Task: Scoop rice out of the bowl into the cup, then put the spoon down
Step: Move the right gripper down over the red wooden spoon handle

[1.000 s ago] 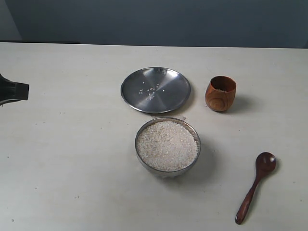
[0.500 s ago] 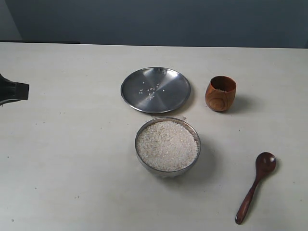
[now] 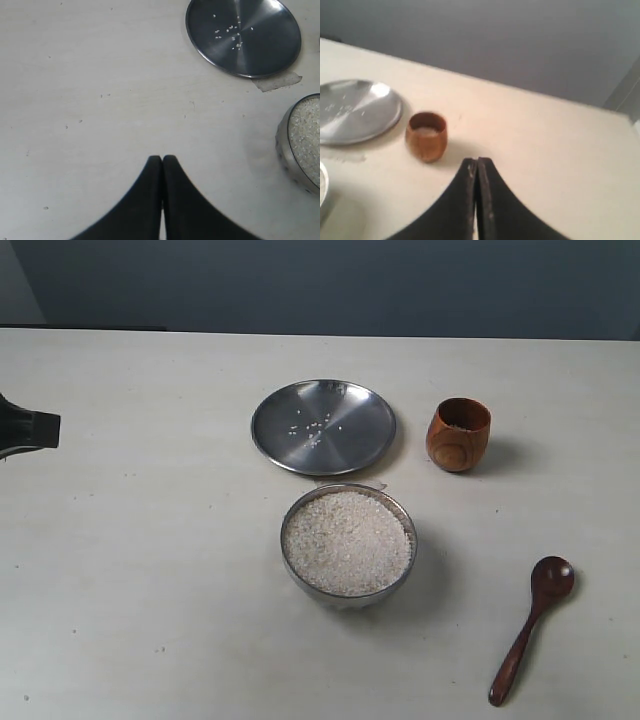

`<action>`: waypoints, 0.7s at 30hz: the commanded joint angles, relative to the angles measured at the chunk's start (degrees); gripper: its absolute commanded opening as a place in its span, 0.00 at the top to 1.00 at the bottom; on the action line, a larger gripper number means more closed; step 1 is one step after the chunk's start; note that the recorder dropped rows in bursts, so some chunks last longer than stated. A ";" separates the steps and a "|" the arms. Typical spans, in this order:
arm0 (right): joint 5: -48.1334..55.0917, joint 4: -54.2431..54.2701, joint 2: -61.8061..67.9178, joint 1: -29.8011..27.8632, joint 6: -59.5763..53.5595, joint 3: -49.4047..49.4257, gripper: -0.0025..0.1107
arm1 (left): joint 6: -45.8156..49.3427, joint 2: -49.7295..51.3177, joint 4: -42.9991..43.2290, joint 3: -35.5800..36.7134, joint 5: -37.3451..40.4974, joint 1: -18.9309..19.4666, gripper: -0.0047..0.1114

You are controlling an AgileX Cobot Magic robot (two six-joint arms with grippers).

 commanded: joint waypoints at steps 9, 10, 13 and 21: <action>8.53 24.69 21.91 1.48 -3.88 -0.39 0.98 | -0.01 0.12 0.14 -0.29 -0.47 -0.16 0.96; 8.27 26.74 23.58 1.48 -4.89 -0.39 0.98 | -0.01 0.12 0.14 -0.29 -0.47 -0.16 0.96; 8.15 32.76 28.38 1.48 -7.64 -0.39 0.98 | -0.01 0.12 0.14 -0.29 -0.47 -0.16 0.96; 7.37 38.85 36.95 1.48 -10.13 -0.20 0.98 | -0.01 0.12 0.14 -0.29 -0.47 -0.16 0.96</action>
